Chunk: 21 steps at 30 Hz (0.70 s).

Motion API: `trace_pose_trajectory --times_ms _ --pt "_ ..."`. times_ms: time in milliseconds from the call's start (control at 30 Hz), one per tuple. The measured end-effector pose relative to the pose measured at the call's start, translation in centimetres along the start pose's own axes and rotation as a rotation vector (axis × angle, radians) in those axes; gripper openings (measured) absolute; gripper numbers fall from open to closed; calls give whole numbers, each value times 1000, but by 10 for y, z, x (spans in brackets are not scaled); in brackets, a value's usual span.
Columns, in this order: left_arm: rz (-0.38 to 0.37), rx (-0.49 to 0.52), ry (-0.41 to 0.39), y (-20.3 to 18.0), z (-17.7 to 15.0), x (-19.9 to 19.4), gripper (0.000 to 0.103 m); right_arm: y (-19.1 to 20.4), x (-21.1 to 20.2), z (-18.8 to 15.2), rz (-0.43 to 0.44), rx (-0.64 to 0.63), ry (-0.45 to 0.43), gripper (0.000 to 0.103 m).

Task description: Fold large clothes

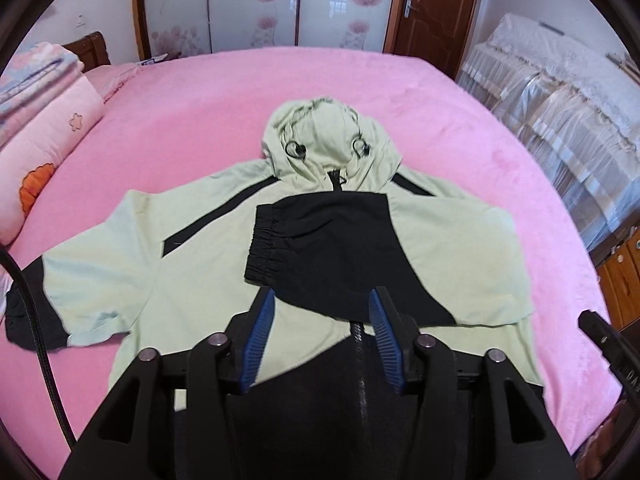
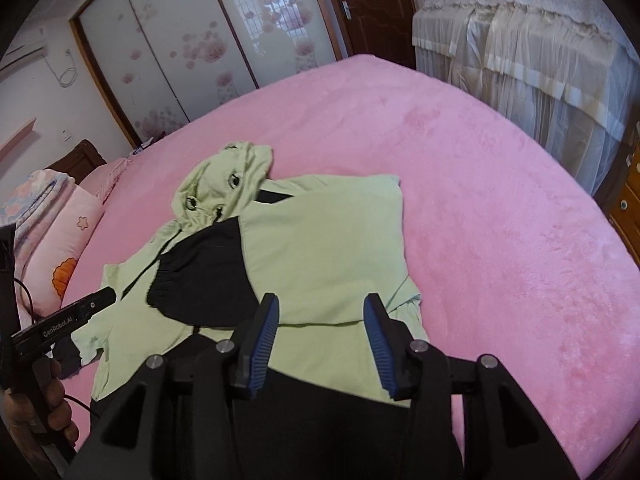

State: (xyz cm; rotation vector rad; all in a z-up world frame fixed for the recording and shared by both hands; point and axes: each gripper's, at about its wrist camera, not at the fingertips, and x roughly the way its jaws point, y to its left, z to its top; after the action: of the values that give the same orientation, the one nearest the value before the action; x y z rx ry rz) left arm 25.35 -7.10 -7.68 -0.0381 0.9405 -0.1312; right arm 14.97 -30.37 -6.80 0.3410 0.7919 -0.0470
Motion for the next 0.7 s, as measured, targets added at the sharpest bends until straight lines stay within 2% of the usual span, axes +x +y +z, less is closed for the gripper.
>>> trace_pose_trajectory --times_ms 233,367,567,700 --pt "36 -28 -79 7 -19 -67 60 29 -42 -15 40 -20 -27 46" --pt "46 -71 -97 18 -39 -97 65 42 -60 -30 56 -29 -30 53" --pt "75 -143 -93 41 -72 -127 65 55 -75 -54 82 -33 4 55" --pt "91 -150 -86 53 -91 -142 65 69 -81 -71 79 -57 40 55"
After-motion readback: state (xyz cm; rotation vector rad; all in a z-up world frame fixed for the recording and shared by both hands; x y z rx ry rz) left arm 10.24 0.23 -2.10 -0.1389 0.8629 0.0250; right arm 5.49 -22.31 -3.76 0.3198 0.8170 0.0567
